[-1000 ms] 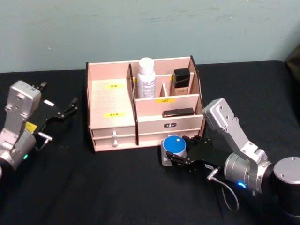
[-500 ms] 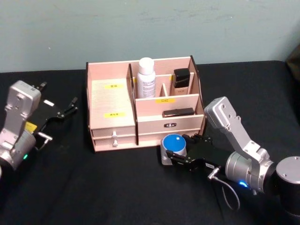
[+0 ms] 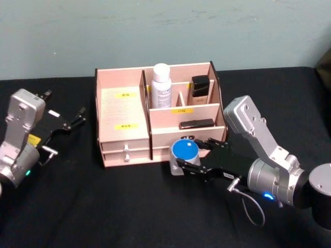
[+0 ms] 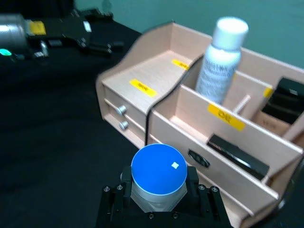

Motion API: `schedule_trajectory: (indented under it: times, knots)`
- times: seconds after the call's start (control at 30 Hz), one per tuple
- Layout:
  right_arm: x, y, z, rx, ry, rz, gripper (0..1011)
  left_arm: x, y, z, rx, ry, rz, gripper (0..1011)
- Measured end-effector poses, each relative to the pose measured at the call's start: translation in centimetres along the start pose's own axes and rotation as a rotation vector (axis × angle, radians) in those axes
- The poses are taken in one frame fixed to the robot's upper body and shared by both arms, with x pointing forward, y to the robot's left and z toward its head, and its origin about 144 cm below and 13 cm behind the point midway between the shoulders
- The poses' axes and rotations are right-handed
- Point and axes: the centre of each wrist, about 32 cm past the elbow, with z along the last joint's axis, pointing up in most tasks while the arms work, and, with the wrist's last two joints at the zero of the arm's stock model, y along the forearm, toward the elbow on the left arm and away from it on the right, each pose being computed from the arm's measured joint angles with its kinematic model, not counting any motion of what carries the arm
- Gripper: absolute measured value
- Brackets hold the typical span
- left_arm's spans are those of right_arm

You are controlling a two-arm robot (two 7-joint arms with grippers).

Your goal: Pick up the facial cleanser and watermelon frost from the table and place them into the tiered storage box.

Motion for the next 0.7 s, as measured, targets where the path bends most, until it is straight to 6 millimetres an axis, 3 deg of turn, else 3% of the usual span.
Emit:
schedule_trajectory:
  times: [0.33,0.7]
  knots:
    - [-0.4,0.3,2.5,0.050,-0.036,0.051,696,0.0,0.0,0.0,0.000,0.000,0.000,1010]
    - [0.5,2.0,4.7,0.075,-0.081,0.079,697,0.0,0.0,0.0,0.000,0.000,0.000,1010]
